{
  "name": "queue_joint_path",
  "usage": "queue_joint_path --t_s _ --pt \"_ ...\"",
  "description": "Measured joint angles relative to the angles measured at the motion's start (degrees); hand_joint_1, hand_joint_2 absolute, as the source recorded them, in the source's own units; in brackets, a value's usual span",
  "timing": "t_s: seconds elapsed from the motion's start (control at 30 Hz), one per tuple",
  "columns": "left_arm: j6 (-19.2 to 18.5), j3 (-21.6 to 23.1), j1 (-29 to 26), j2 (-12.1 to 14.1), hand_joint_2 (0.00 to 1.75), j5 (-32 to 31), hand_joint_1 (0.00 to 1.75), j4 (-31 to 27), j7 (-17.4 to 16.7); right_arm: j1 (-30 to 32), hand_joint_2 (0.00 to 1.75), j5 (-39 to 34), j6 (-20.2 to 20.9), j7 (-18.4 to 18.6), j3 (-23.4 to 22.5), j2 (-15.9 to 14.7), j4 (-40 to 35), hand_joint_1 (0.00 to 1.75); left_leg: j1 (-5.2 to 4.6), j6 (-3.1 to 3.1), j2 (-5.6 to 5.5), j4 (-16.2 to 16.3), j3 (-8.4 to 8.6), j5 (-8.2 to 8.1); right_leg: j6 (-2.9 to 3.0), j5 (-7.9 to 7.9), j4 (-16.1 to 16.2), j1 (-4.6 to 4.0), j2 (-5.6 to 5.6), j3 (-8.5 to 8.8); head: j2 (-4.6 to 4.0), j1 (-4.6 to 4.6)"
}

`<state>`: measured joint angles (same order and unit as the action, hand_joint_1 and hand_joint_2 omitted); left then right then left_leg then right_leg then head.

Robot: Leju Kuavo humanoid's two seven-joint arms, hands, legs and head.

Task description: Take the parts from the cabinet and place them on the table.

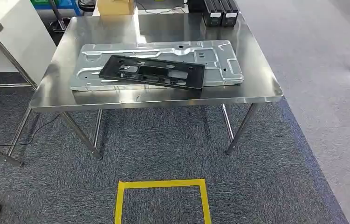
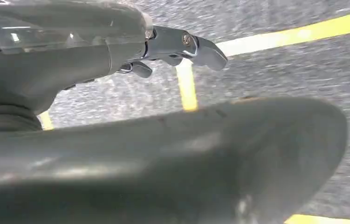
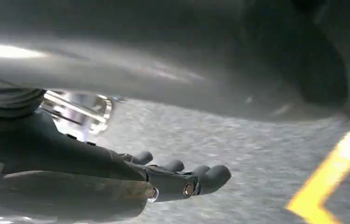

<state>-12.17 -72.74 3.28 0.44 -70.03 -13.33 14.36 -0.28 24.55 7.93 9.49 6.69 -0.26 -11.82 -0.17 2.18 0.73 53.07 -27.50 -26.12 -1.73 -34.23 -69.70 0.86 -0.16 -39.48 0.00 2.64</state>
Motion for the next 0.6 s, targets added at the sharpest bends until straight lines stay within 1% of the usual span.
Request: queue_joint_path --t_s 0.03,0.07,0.1,0.13,0.17,0.2,0.23,0.27,0.33,0.37,0.4,0.43,0.47,0.5,0.53,0.57,0.6 --pt "0.0 0.0 0.0 -0.1 0.00 0.0 0.00 0.1 -0.2 0.0 0.00 -0.1 -0.1 0.6 -0.2 -0.1 0.3 0.00 0.01 -0.08 0.06 0.4 -1.03 0.52 -0.20 -0.25 -3.0 0.06 0.00 -0.20 0.00 -0.02" --pt "0.0 0.1 0.1 -0.2 0.00 -0.1 0.00 0.2 -0.5 -0.1 0.00 -0.3 -0.5 1.0 -0.4 -0.2 0.5 0.00 0.10 -0.22 0.08 0.9 -2.16 0.99 -0.43 1.33 -4.4 0.14 0.00 0.31 0.00 -0.02" --pt "0.0 0.2 0.1 -0.2 0.00 -0.2 0.00 0.2 -0.8 -0.1 0.00 -0.5 -0.9 1.2 -0.7 -0.3 0.6 0.00 0.18 -0.39 0.08 1.6 -3.28 1.42 -0.59 3.84 -3.5 0.27 0.00 1.86 0.00 -0.02" --pt "-0.1 0.3 0.1 -0.3 0.00 -0.2 0.00 0.2 -0.9 -0.1 0.00 -0.6 -1.3 1.3 -1.0 -0.3 0.7 0.00 0.27 -0.65 0.07 2.4 -4.48 1.76 -0.66 6.07 -0.7 0.42 0.00 4.48 0.00 -0.02" --pt "-0.2 0.3 0.0 -0.4 0.00 -0.4 0.00 0.2 -1.0 -0.2 0.00 -0.6 -1.4 1.3 -1.2 -0.5 0.8 0.00 0.35 -0.90 0.07 3.1 -5.61 1.99 -0.70 7.13 3.5 0.55 -0.01 7.84 0.00 -0.02" --pt "-0.2 0.3 0.1 -0.4 0.00 -0.5 0.00 0.2 -1.0 -0.5 0.00 -0.6 -1.5 1.3 -1.2 -0.6 0.8 0.00 0.31 -1.23 0.07 4.1 -6.52 2.20 -0.64 5.08 8.6 0.61 0.06 11.45 0.00 0.00" --pt "-0.2 0.3 0.1 -0.4 0.00 -0.5 0.00 0.2 -1.0 -0.7 0.00 -0.6 -1.6 1.4 -1.2 -0.6 0.8 0.00 0.18 -1.55 0.07 4.8 -7.29 2.38 -0.31 3.14 12.6 0.07 0.19 13.69 0.00 0.02" --pt "-0.2 0.3 0.1 -0.4 0.00 -0.5 0.00 0.2 -1.0 -0.8 0.00 -0.6 -1.7 1.4 -1.3 -0.6 0.9 0.00 0.10 -2.00 0.06 5.1 -7.49 2.82 0.37 2.71 12.9 0.03 0.16 13.23 0.00 0.06" --pt "-0.2 0.3 0.1 -0.4 0.00 -0.6 0.00 0.2 -1.0 -0.8 0.00 -0.7 -2.4 0.7 -1.8 -0.6 1.0 0.00 0.22 -2.67 0.06 4.8 -7.71 3.81 1.32 3.36 12.7 -0.16 0.13 12.70 0.00 0.07" --pt "-0.2 0.3 0.0 -0.4 0.00 -0.6 0.00 0.2 -1.0 -0.6 0.00 -0.8 -2.8 0.2 -2.0 -0.6 1.1 0.00 0.37 -3.05 -0.02 5.1 -7.99 4.08 2.00 4.15 13.1 0.00 -0.10 12.17 0.00 -0.04" --pt "-0.2 0.3 0.0 -0.4 0.00 -0.6 0.00 0.3 -1.0 -0.9 0.00 -0.8 -3.0 -0.6 -2.3 -0.6 1.3 0.00 0.68 -3.33 -0.18 6.2 -8.63 1.72 2.50 4.81 13.0 0.03 -0.41 11.56 0.00 0.09" --pt "-0.2 0.3 -0.1 -0.5 0.00 -0.6 0.00 0.3 -1.0 -0.9 0.00 -0.9 -3.1 -1.2 -2.5 -0.6 1.3 0.00 0.69 -3.54 -0.23 9.0 -9.57 -2.11 2.89 5.36 13.0 0.00 -0.43 10.81 0.00 0.08" --pt "-0.2 0.3 -0.1 -0.5 0.00 -0.6 0.00 0.3 -1.1 -0.9 0.00 -0.9 -3.2 -1.8 -2.6 -0.6 1.3 0.00 0.75 -3.76 -0.23 13.0 -10.73 -5.68 2.98 5.95 13.0 -0.09 -0.47 10.03 0.00 0.18" --pt "-0.2 0.3 0.0 -0.5 0.00 -0.6 0.00 0.3 -1.1 -0.9 0.00 -0.9 -3.3 -2.5 -2.7 -0.6 1.3 0.00 0.76 -3.90 -0.23 17.2 -11.67 -8.44 3.03 6.61 12.9 -0.21 -0.54 9.17 0.00 0.11" --pt "-0.2 0.3 0.1 -0.5 0.00 -0.7 0.00 0.3 -1.0 -0.9 0.00 -0.6 -3.5 -3.1 -2.7 -0.6 1.4 0.00 0.76 -3.97 -0.23 20.9 -12.02 -9.74 3.05 7.33 12.8 -0.34 -0.57 8.18 0.00 0.15" --pt "-0.2 0.3 0.1 -0.5 0.00 -0.7 0.00 0.3 -1.0 -0.9 0.00 -0.4 -3.7 -3.6 -2.7 -0.6 1.4 0.00 0.76 -3.93 -0.23 22.4 -11.54 -9.09 3.04 7.96 12.7 -0.42 -0.57 7.21 0.00 0.13" --pt "-0.2 0.4 0.1 -0.5 0.00 -0.8 0.00 0.3 -0.9 -0.9 0.00 -0.2 -3.9 -4.0 -2.7 -0.5 1.4 0.00 0.75 -3.76 -0.23 21.6 -9.93 -6.97 3.01 8.57 12.5 -0.51 -0.55 6.24 0.00 0.15"
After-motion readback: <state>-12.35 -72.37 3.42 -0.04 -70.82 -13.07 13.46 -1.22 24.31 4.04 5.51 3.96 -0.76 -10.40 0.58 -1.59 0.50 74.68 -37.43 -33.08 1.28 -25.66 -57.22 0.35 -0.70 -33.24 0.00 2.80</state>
